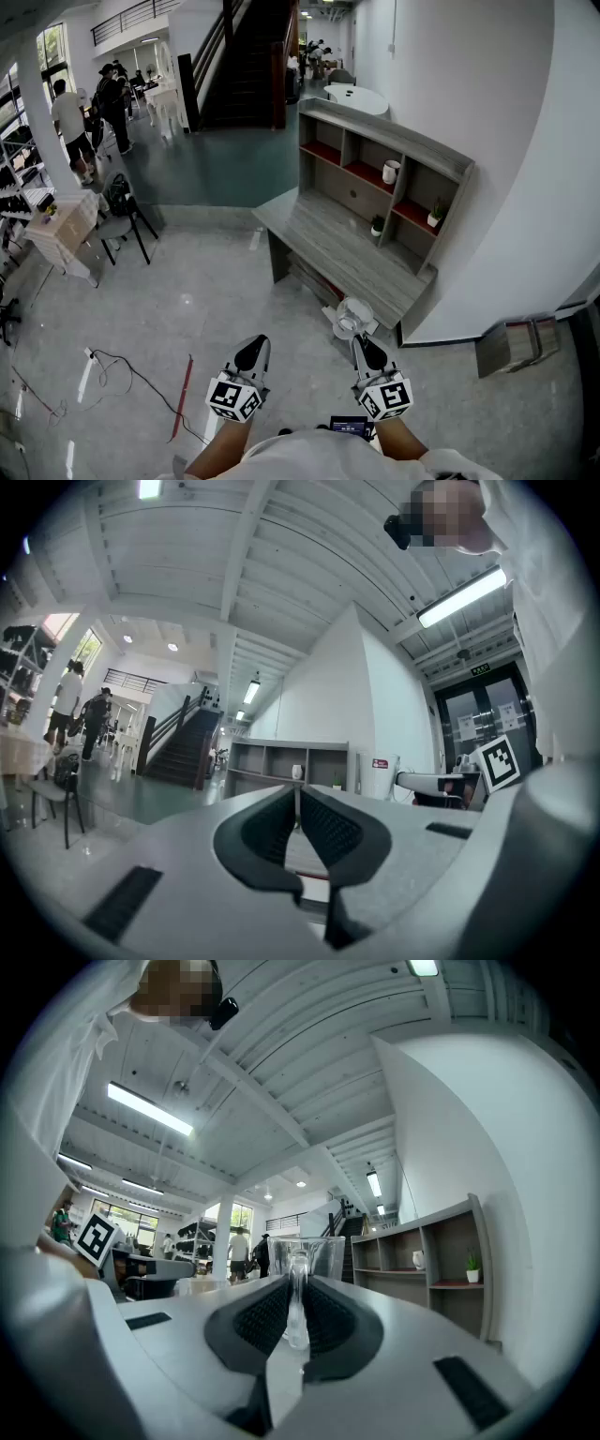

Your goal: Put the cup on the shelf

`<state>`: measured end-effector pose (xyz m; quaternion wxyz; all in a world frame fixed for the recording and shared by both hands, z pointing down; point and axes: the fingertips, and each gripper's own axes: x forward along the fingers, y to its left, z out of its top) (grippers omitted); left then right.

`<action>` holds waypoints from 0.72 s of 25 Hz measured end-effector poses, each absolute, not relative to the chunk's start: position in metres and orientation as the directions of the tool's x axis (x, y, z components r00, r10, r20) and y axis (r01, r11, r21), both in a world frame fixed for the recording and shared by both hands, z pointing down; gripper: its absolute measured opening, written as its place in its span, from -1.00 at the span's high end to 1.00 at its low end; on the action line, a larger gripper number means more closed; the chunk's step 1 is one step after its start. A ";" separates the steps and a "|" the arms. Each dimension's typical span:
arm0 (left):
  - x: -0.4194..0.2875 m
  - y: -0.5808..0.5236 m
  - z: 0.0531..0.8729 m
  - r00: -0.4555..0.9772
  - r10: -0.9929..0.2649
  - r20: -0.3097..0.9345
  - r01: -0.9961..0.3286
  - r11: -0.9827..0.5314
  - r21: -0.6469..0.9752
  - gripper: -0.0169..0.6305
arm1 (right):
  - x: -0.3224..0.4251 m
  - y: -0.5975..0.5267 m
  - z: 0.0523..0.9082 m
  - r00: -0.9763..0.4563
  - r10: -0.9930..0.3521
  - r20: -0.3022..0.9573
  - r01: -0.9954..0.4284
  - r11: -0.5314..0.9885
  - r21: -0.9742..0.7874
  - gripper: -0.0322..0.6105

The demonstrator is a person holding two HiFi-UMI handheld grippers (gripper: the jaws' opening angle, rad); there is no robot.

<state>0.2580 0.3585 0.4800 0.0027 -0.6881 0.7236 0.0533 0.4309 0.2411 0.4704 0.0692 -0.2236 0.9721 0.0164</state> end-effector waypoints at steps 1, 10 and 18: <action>0.259 0.358 0.480 -0.054 -0.995 -0.079 -0.996 0.049 0.074 0.91 | 0.432 0.240 0.471 -0.891 -0.432 -0.140 -0.437 0.899 0.003 0.75; 0.262 0.353 0.479 -0.067 -0.994 -0.082 -0.995 0.060 0.084 0.91 | 0.440 0.230 0.470 -0.890 -0.434 -0.141 -0.439 0.898 0.004 0.75; 0.269 0.340 0.475 -0.071 -0.993 -0.090 -0.995 0.064 0.073 0.91 | 0.446 0.213 0.465 -0.891 -0.424 -0.161 -0.428 0.904 -0.009 0.75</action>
